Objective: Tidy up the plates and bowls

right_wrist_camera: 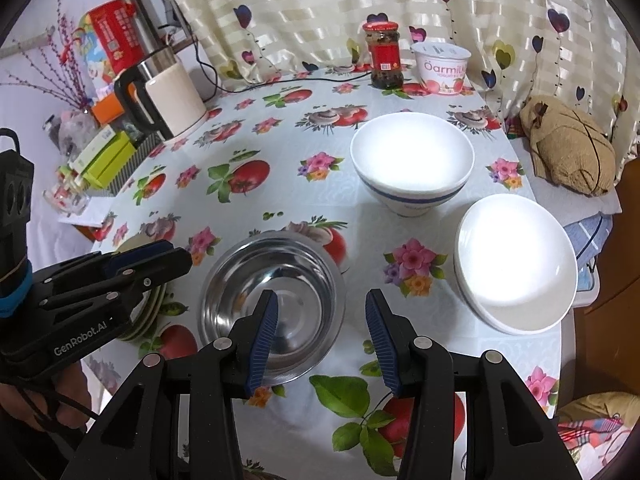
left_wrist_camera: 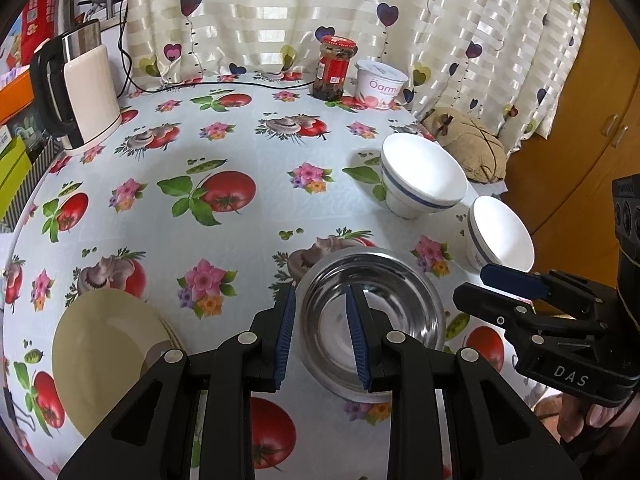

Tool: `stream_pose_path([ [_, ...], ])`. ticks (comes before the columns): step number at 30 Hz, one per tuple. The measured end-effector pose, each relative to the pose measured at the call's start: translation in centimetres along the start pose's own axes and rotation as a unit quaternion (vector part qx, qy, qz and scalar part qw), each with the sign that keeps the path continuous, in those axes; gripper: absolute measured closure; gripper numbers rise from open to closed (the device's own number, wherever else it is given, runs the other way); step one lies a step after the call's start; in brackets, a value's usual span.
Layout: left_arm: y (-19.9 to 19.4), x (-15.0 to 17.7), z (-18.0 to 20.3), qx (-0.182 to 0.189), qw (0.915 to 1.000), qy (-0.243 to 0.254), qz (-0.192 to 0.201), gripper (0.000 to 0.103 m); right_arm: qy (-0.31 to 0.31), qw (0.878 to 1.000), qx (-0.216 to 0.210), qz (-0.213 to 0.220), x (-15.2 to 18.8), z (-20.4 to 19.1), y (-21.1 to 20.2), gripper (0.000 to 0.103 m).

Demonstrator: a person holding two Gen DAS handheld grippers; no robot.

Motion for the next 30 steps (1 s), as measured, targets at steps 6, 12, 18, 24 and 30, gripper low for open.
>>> stream_pose_path([
  [6,0.3,-0.5,0.4,0.002,1.0000,0.004,0.003,0.076,0.004,1.000,0.001,0.003,-0.4,0.5,0.0,0.058],
  [12,0.7,-1.0,0.9,0.004,1.0000,0.006,0.004,0.076,0.004,1.000,0.003,0.006,-0.8,1.0,0.0,0.058],
  [18,1.2,-1.5,1.3,0.006,0.9999,0.008,0.003,0.076,0.005,1.000,0.004,0.009,-1.3,1.5,0.1,0.058],
  [24,1.8,-2.2,1.7,0.015,0.9999,0.006,0.002,0.076,0.009,1.000,0.005,0.011,-1.9,2.2,0.5,0.058],
  [30,2.6,-3.1,2.2,0.025,0.9997,0.001,0.002,0.076,0.011,1.000,0.010,0.018,-2.8,3.1,0.6,0.058],
])
Point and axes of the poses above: each gripper's, at about its wrist camera, not at the fingertips, and y roughly the way its jaws point, z to its right, x to its underside, the point moved 2 cm from there along y, roughly the way its jaws point, and after that the axes turned 13 degrees about z, right-handed, at the moved point
